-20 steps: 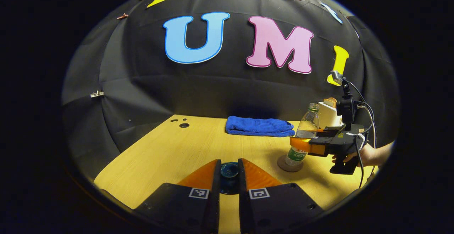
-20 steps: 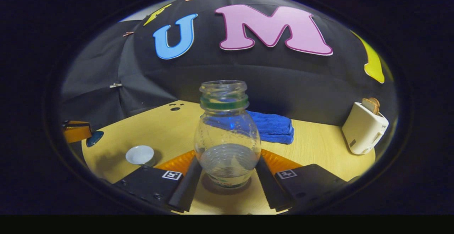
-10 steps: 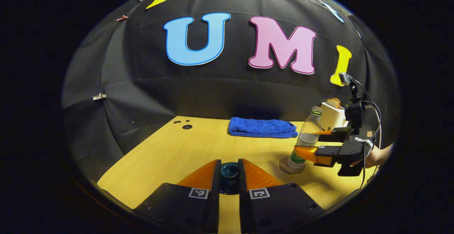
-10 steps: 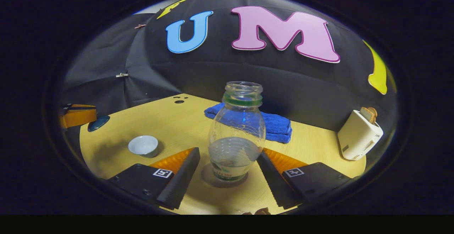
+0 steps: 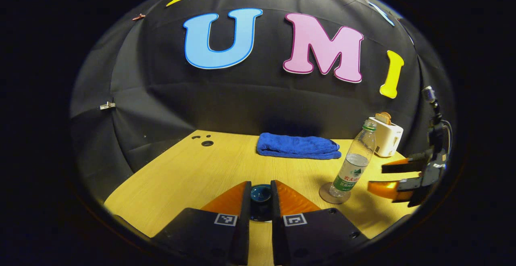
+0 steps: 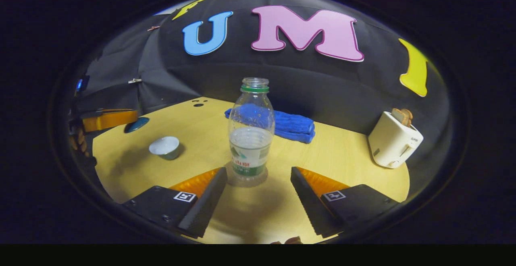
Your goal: Open the teacup lid with one hand, grasp the water bottle and pour water into the teacup with the other hand; after pouring, place the water bottle on the coaster and then close the teacup lid.
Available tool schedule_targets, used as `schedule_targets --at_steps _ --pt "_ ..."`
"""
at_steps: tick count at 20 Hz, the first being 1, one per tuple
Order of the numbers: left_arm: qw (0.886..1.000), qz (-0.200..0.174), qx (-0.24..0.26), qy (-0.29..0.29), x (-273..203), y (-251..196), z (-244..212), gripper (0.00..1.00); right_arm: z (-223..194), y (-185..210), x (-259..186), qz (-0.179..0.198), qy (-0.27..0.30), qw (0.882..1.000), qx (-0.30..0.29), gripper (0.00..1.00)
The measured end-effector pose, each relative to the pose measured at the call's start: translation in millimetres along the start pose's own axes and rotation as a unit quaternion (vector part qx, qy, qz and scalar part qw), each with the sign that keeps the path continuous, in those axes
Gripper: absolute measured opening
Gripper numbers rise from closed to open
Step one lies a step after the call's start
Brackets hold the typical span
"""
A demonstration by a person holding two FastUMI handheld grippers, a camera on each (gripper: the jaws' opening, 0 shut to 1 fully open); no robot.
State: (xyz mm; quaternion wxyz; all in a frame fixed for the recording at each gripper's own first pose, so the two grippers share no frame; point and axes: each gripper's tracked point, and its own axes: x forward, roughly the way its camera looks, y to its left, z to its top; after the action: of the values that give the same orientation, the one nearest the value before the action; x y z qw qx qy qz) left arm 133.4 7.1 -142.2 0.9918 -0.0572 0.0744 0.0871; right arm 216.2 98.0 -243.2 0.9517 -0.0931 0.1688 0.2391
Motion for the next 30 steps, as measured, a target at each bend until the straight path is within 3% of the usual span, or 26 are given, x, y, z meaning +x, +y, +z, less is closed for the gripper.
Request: schedule_targets --at_steps 2,4,9,10,15,16,20,22,27,30 --pt "1.000 -0.001 0.006 0.001 15 -1 -11 0.23 -1 -1 -20 0.001 -0.004 1.000 -0.003 0.98" --pt "1.000 -0.005 0.012 0.002 30 -4 -22 0.27 -6 -8 -35 -0.007 -0.001 1.000 -0.012 0.98" --pt "0.999 -0.016 0.021 0.018 53 -19 -56 0.24 -9 3 -56 -0.001 0.007 1.000 0.021 0.98" --pt "0.999 -0.018 0.027 0.017 54 -22 -59 0.28 -8 5 -57 0.002 0.008 1.000 0.030 0.98" --pt "0.999 -0.010 0.031 0.020 49 -20 -62 0.33 -9 -1 -54 -0.003 0.009 0.999 0.043 0.98" --pt "0.999 -0.009 0.028 0.016 47 -18 -60 0.36 -8 -2 -55 -0.004 0.008 0.999 0.046 0.98" --pt "1.000 0.001 0.021 -0.004 30 -9 -38 0.84 0 -6 -63 -0.010 0.000 0.999 0.043 0.98" --pt "1.000 0.009 0.027 -0.006 10 -6 -22 0.92 8 -7 -72 -0.011 -0.005 0.999 0.045 0.98" --pt "0.998 0.010 0.048 -0.029 -61 -13 42 0.93 53 -16 -113 -0.036 -0.046 0.997 0.057 0.95" --pt "0.998 0.020 0.021 -0.050 -103 -23 84 0.94 79 -25 -143 -0.070 -0.076 0.991 0.084 0.97"
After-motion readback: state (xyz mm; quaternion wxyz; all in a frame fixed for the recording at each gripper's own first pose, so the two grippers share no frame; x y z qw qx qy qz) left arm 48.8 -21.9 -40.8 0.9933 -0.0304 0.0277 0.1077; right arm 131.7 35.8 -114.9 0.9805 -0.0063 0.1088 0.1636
